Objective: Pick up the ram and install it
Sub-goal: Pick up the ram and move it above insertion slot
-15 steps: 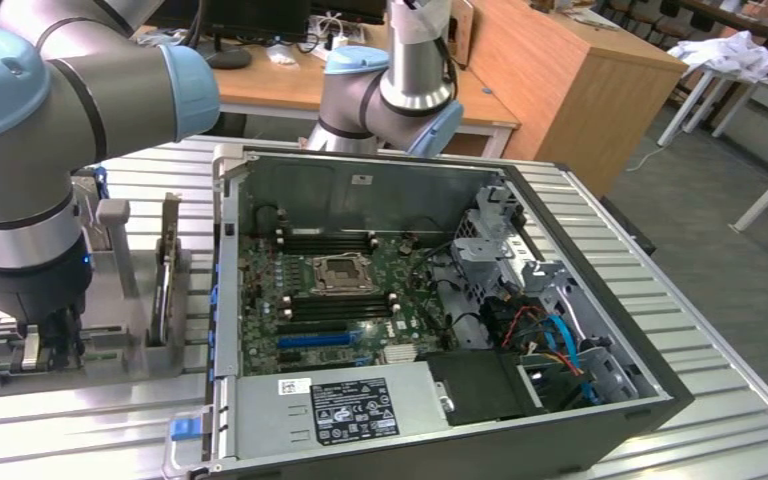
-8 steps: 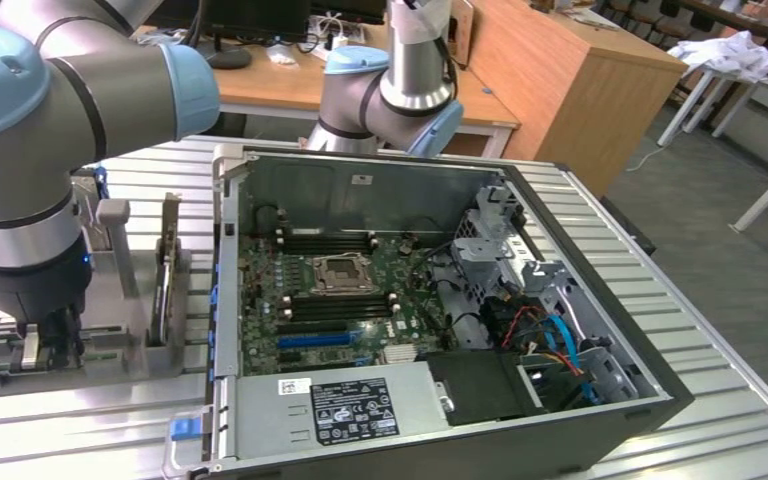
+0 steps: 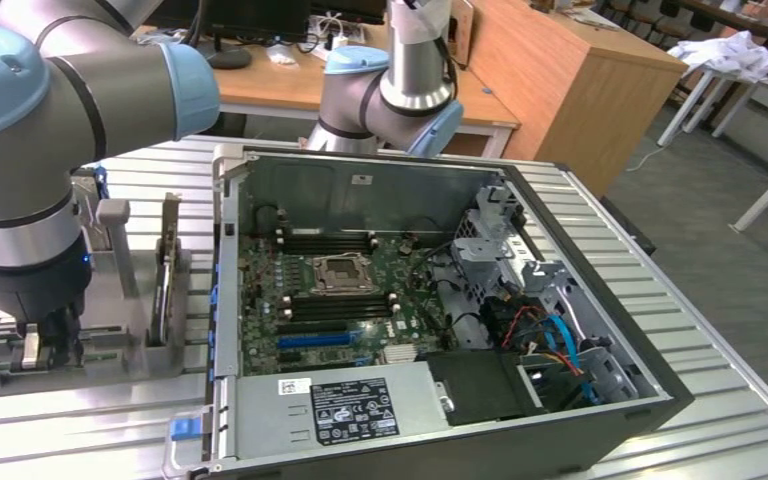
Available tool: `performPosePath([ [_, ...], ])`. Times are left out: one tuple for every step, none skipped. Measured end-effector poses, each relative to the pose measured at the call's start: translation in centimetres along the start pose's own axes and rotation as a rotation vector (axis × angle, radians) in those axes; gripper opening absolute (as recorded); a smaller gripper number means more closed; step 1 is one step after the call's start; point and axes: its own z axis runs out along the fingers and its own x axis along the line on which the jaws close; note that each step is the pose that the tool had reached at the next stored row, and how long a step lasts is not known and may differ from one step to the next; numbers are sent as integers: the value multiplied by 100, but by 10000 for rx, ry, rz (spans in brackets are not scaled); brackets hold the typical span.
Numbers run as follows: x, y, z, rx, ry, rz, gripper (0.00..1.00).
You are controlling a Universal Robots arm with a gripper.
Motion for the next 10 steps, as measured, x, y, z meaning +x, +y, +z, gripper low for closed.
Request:
performPosePath([
  [0,0,0,1,0,0,14],
  [0,0,0,1,1,0,12],
  [0,0,0,1,1,0,12],
  [0,0,0,1,1,0,12],
  [0,0,0,1,2,0,12],
  [0,0,0,0,2,0,12],
  [0,0,-1,-1,2,0,12],
  [0,1,-17,-4,5,0,12],
  [-1,2,-44,-2,4,0,12],
  [-2,3,-72,0,4,0,12],
])
